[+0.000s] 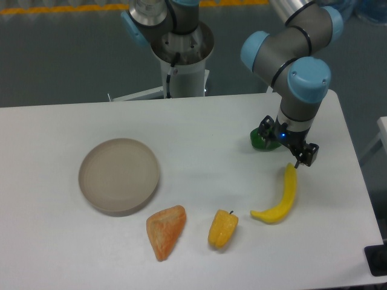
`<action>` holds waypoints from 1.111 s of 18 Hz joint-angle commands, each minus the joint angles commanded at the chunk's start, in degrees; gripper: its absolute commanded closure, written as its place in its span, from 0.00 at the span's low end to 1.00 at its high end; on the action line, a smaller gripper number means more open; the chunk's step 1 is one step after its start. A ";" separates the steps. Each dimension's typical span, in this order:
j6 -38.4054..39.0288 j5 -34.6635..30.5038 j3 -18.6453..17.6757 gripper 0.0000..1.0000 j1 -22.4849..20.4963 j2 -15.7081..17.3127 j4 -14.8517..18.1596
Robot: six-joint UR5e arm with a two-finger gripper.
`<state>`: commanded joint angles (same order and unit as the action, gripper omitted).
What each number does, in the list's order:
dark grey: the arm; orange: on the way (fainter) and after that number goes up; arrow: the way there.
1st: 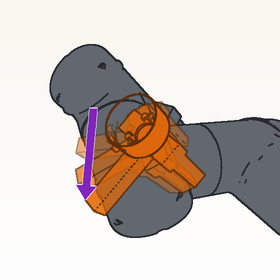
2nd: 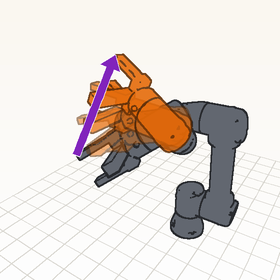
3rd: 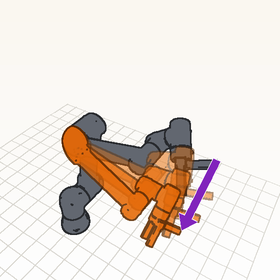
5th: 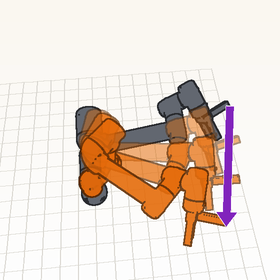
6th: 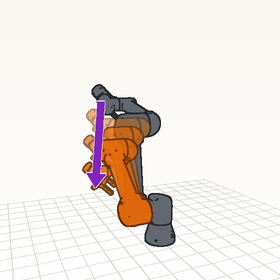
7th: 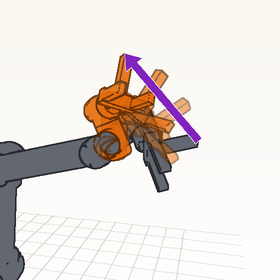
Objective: Pick up the yellow pepper from the table
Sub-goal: 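Lift the gripper up and away from the green pepper, then move the open gripper down over the small yellow pepper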
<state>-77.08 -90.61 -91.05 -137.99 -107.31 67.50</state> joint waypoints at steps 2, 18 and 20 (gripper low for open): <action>0.00 0.26 -0.44 0.00 0.09 -0.09 0.00; 21.24 3.87 -0.18 0.00 5.27 -0.08 0.09; 25.56 4.04 1.22 0.00 7.11 -2.36 -0.26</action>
<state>-51.52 -86.57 -89.83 -130.88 -109.68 67.24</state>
